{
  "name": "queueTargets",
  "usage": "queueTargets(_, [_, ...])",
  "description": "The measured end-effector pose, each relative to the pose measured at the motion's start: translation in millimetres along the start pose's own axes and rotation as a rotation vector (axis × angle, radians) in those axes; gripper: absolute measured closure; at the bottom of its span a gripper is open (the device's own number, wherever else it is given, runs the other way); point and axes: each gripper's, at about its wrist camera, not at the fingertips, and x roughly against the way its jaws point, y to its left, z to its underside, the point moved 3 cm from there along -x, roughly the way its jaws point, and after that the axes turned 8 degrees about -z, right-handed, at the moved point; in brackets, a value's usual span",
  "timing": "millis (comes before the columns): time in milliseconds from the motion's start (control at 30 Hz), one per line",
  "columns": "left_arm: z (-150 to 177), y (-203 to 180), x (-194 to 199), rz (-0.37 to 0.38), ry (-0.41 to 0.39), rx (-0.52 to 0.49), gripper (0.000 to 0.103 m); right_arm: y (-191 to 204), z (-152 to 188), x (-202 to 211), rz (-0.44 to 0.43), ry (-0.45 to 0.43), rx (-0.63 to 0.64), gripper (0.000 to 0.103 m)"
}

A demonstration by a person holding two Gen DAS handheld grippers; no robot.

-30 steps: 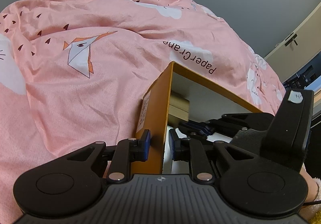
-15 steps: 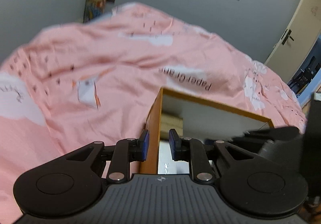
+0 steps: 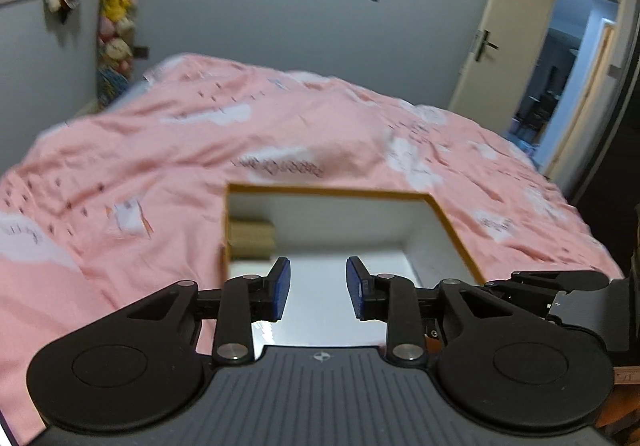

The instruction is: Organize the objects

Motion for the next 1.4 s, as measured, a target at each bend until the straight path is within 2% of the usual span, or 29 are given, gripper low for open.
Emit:
queueTargets(167, [30, -3, 5, 0.087, 0.124, 0.013, 0.068, -1, 40, 24, 0.0, 0.034, -0.109, 0.058])
queueTargets(333, [60, -8, -3, 0.118, 0.221, -0.001, 0.068, -6, 76, 33, 0.032, 0.102, -0.17, 0.057])
queueTargets(433, [73, -9, -21, 0.138, 0.283, 0.03, 0.068, -7, 90, 33, 0.059, 0.124, -0.185, 0.057])
queueTargets(567, [87, -2, -52, 0.097, 0.352, 0.093, 0.068, -13, 99, 25, 0.038, 0.141, -0.23, 0.057])
queueTargets(600, [90, 0, -61, 0.081, 0.371, 0.114, 0.064, -16, 99, 21, 0.046, 0.149, -0.235, 0.057])
queueTargets(700, [101, 5, -81, 0.06, 0.394, 0.169, 0.046, -22, 97, 10, 0.064, 0.162, -0.234, 0.057])
queueTargets(833, [112, 8, -104, 0.044, 0.411, 0.199, 0.046, -31, 89, -8, 0.06, 0.181, -0.221, 0.057])
queueTargets(967, [121, 8, -124, 0.06, 0.455, 0.22, 0.043, -43, 85, -30, 0.06, 0.226, -0.219, 0.056])
queueTargets(1067, [130, 10, -136, 0.058, 0.483, 0.237, 0.042, -56, 85, -46, 0.024, 0.265, -0.27, 0.056])
queueTargets(1200, [138, 13, -145, 0.086, 0.489, 0.265, 0.031, -75, 89, -65, -0.017, 0.303, -0.364, 0.054])
queueTargets(1300, [142, 14, -152, 0.107, 0.497, 0.281, 0.026, -84, 90, -72, -0.027, 0.312, -0.384, 0.052])
queueTargets(1400, [144, 12, -157, 0.119, 0.499, 0.28, 0.026, -92, 91, -77, -0.046, 0.324, -0.42, 0.052])
